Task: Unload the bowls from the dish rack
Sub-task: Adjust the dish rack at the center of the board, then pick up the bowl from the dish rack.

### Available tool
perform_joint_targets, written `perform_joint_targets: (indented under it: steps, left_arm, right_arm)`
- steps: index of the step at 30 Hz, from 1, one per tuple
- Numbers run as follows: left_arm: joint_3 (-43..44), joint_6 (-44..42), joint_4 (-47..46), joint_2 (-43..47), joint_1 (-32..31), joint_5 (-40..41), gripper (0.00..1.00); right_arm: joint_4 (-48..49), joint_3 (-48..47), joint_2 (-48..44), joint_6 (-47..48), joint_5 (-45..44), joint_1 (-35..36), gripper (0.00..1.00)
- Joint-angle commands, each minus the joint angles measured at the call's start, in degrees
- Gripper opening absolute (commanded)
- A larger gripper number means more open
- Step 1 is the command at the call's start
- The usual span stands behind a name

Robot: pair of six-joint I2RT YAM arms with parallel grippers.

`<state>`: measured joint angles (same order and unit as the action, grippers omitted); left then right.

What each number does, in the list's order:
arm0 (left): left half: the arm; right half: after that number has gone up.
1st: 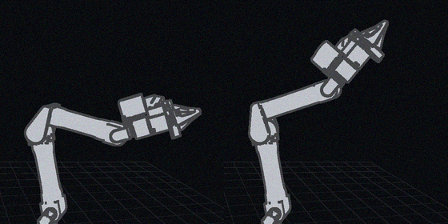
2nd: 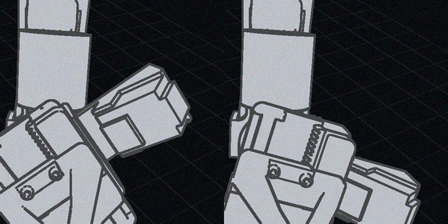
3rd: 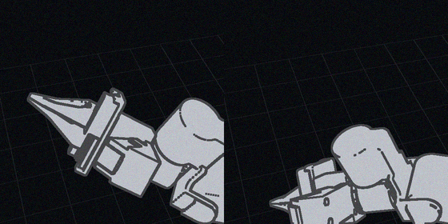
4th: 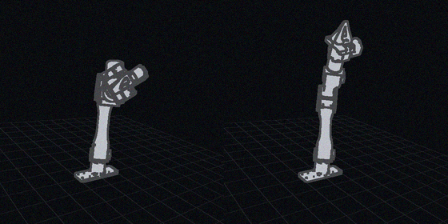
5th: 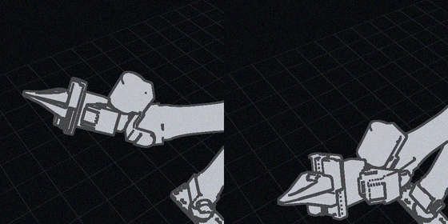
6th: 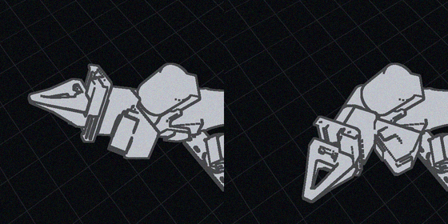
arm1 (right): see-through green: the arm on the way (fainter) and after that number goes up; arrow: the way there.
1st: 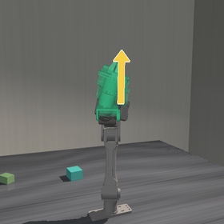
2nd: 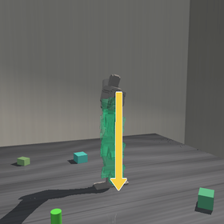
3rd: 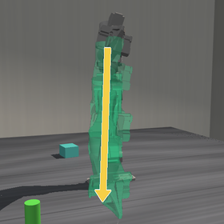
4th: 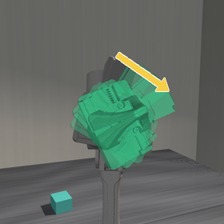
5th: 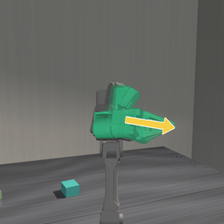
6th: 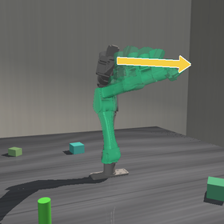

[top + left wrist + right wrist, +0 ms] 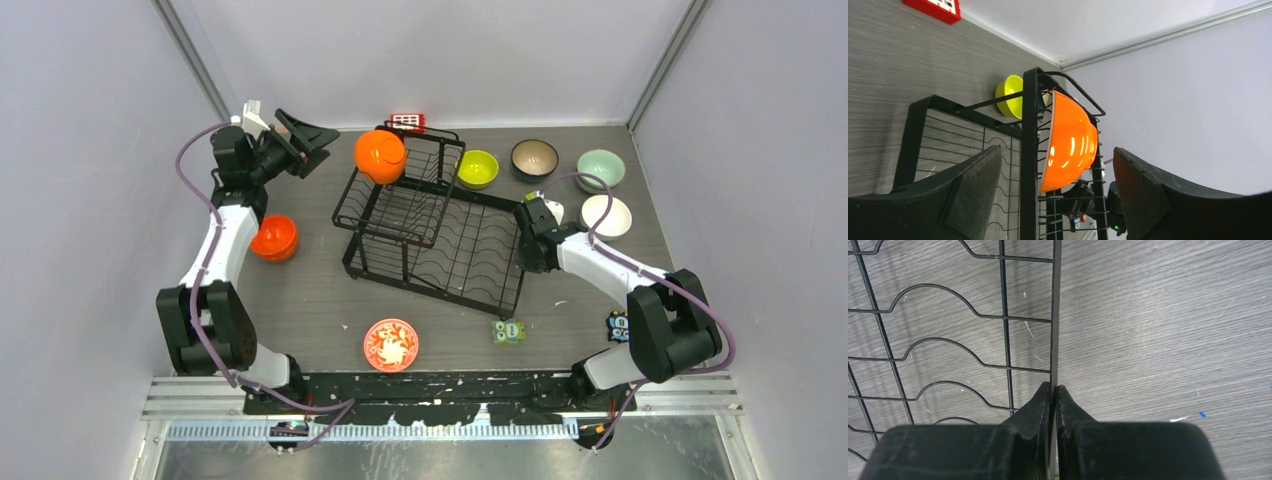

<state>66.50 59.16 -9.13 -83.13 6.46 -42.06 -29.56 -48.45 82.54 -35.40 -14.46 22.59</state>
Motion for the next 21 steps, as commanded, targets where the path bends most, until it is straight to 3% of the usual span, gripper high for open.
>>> perform_joint_targets:
  steps: [1,8,21]
  left_arm:
    - [2.9,5.3,-8.5,-3.1,-0.6,-5.4,0.82]
    - [6.4,12.7,-17.7,-11.0,-2.4,-10.4,0.79]
    - [6.7,14.8,-22.0,-14.8,-4.0,-12.3,0.7]
  right_arm:
    - [2.2,-3.7,-1.1,3.0,-1.3,-1.0,0.06]
    - [4.1,-2.2,-1.9,2.8,0.8,-1.0,0.08]
    - [4.8,-3.0,-2.0,2.8,3.0,-1.0,0.08]
